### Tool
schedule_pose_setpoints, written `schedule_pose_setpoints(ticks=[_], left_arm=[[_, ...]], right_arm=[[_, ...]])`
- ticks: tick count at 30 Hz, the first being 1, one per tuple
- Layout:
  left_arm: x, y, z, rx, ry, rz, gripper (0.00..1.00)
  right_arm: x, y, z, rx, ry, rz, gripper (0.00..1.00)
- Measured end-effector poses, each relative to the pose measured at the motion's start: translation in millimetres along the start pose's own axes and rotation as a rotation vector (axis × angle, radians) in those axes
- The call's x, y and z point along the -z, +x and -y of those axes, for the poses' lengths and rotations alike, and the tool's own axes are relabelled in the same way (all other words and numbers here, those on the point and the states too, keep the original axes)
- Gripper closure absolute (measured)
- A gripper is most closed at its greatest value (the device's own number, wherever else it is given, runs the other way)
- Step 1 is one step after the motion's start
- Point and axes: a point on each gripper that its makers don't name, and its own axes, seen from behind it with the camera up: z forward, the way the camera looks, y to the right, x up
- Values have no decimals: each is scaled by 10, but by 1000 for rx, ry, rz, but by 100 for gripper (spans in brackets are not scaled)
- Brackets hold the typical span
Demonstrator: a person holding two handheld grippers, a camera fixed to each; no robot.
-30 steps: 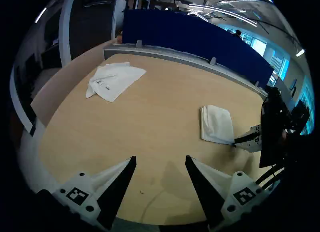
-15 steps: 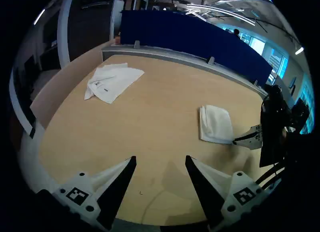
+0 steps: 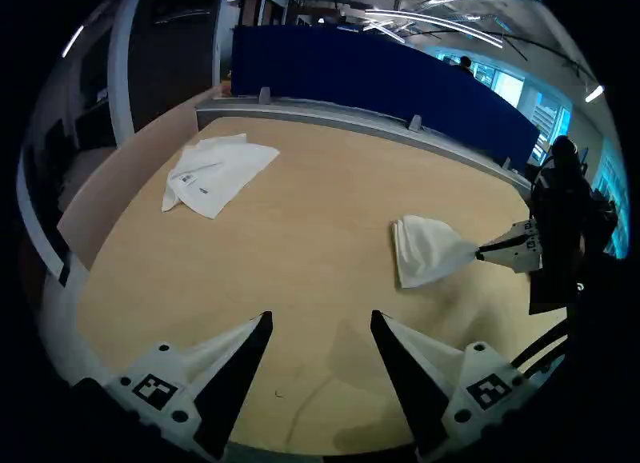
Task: Fold towel
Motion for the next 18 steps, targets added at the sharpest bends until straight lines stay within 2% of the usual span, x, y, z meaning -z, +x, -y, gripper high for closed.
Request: schedule_pose_setpoints(ticks=[12, 18], left_arm=[[-1, 189, -161, -35, -16, -25, 9], [-11, 279, -282, -51, -32, -38, 9]], right_arm=[[439, 669, -216, 18, -38, -129, 96], [652, 833, -331, 28, -63, -162, 96]])
